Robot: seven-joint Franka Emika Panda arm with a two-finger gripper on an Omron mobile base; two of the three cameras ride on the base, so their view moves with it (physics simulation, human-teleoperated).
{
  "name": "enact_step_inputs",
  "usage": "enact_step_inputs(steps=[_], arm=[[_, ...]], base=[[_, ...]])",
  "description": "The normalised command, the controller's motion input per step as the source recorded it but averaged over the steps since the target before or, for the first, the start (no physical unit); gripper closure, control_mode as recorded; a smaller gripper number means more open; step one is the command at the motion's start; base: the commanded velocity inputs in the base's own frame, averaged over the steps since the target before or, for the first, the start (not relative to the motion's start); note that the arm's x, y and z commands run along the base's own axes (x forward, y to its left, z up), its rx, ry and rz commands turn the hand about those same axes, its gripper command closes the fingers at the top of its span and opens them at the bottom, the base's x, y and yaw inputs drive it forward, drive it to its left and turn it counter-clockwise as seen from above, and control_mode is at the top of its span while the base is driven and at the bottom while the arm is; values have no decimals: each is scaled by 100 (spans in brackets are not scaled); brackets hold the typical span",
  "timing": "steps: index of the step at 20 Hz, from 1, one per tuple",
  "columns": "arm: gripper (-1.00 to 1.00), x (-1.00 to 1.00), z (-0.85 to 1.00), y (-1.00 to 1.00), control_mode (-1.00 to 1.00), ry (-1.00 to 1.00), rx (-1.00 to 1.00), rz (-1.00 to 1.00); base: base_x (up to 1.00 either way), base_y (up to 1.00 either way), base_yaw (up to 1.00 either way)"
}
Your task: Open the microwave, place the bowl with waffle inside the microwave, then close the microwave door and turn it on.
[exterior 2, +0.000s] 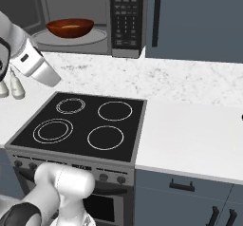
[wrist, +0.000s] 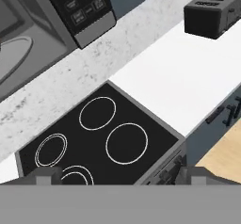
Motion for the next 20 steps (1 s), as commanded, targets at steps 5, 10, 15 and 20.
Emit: enact_step_inputs(steps=[5, 10, 15, 20], arm=[[-100, -72, -61, 0, -100, -9, 0, 0], [-100, 8, -64, 7, -100, -29, 0, 2], [-100, 49, -41, 56, -100, -12, -9, 1], [-100, 31, -19, 76, -100, -10, -9, 0]], base=[[0, 0, 0], [0, 0, 0], [0, 0, 0], [0, 0, 0]])
